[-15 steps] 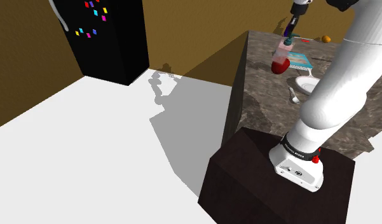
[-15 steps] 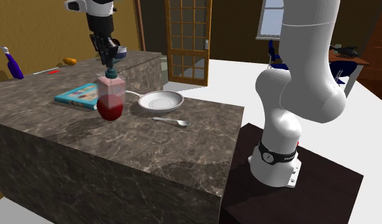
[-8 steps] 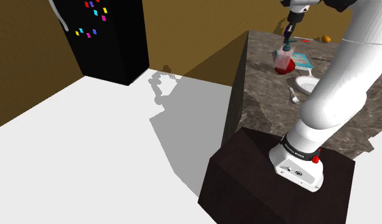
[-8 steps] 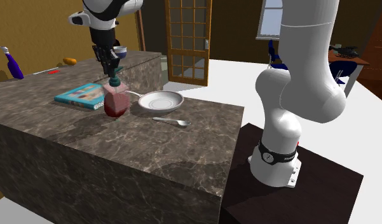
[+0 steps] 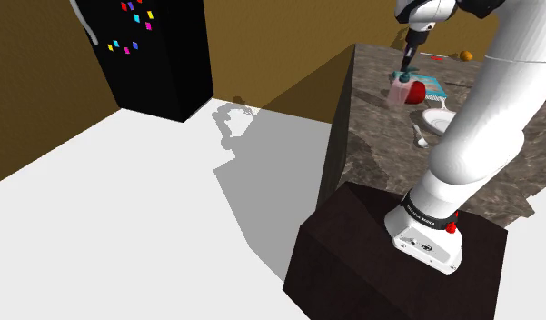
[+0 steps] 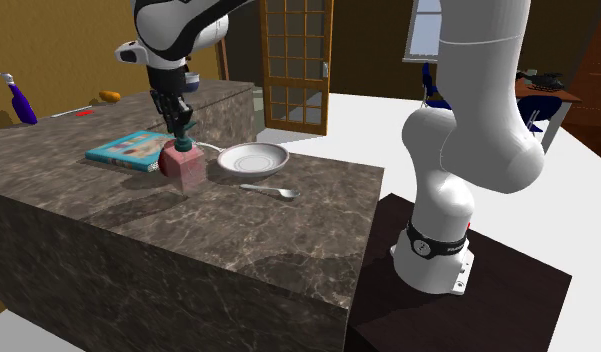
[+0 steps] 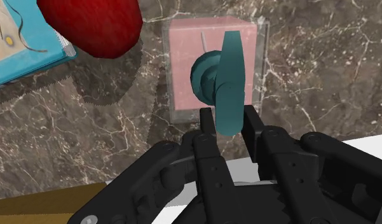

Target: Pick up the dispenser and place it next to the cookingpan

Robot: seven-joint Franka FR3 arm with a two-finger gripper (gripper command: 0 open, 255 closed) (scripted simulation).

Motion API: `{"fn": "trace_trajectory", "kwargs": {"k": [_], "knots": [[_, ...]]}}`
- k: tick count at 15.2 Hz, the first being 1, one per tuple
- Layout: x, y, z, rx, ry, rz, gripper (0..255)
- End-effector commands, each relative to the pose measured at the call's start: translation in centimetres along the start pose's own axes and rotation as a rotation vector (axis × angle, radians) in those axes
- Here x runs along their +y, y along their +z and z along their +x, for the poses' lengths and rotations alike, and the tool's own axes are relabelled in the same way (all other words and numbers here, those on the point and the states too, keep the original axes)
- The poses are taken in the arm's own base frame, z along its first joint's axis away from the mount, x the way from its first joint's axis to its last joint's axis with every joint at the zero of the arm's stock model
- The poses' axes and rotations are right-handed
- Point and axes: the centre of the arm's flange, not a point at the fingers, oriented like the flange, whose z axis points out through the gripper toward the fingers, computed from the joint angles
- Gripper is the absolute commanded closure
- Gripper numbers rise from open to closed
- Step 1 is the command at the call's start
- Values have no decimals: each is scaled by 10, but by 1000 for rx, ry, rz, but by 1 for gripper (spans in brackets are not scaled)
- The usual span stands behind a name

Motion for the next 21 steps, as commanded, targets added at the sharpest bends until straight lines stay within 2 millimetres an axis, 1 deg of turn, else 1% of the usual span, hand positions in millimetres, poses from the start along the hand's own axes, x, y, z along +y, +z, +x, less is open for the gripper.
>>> {"fn": "trace_trajectory", "kwargs": {"k": [1, 8, 9, 17, 18, 21], "knots": [[-1, 10, 0, 0, 0, -1, 255], [-9, 46, 2, 0, 0, -1, 255], [-11, 54, 2, 0, 0, -1, 255], [-11, 54, 2, 0, 0, -1, 255], [-12, 53, 2, 0, 0, 0, 0], [-12, 53, 3, 0, 0, 0, 0]]}}
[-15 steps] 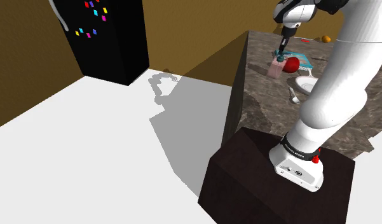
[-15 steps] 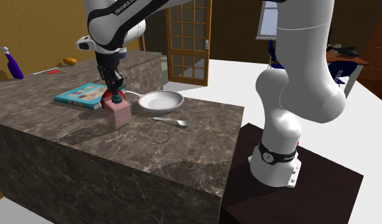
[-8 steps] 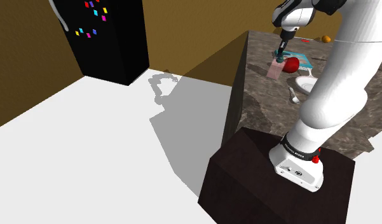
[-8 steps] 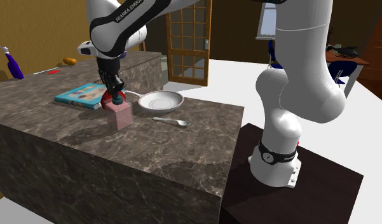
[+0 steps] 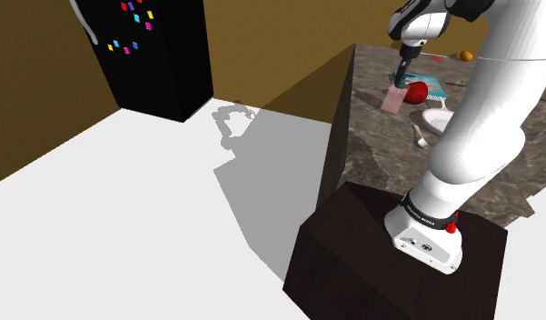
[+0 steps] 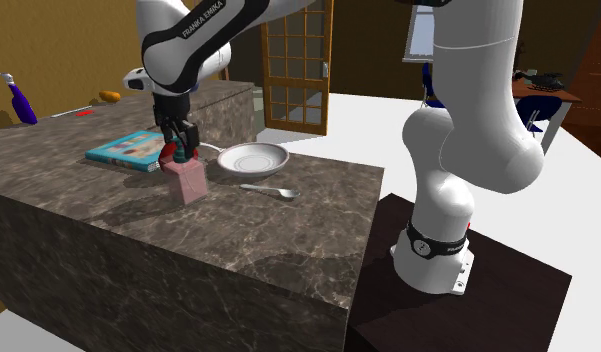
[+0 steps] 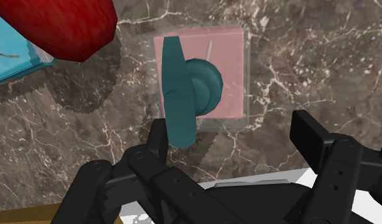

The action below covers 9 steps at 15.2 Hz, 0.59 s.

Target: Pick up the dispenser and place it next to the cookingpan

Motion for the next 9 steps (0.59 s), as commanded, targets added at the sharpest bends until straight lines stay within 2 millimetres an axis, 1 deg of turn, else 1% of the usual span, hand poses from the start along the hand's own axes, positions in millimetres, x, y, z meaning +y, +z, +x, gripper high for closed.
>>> {"fn": "trace_trajectory", "kwargs": {"k": [1, 2, 5, 6, 9], "knots": [[0, 0, 0, -1, 0, 1, 0], [0, 1, -1, -1, 0, 1, 0], [0, -39, -1, -1, 0, 1, 0], [0, -49, -1, -1, 0, 1, 0], [0, -49, -1, -1, 0, 1, 0]]}}
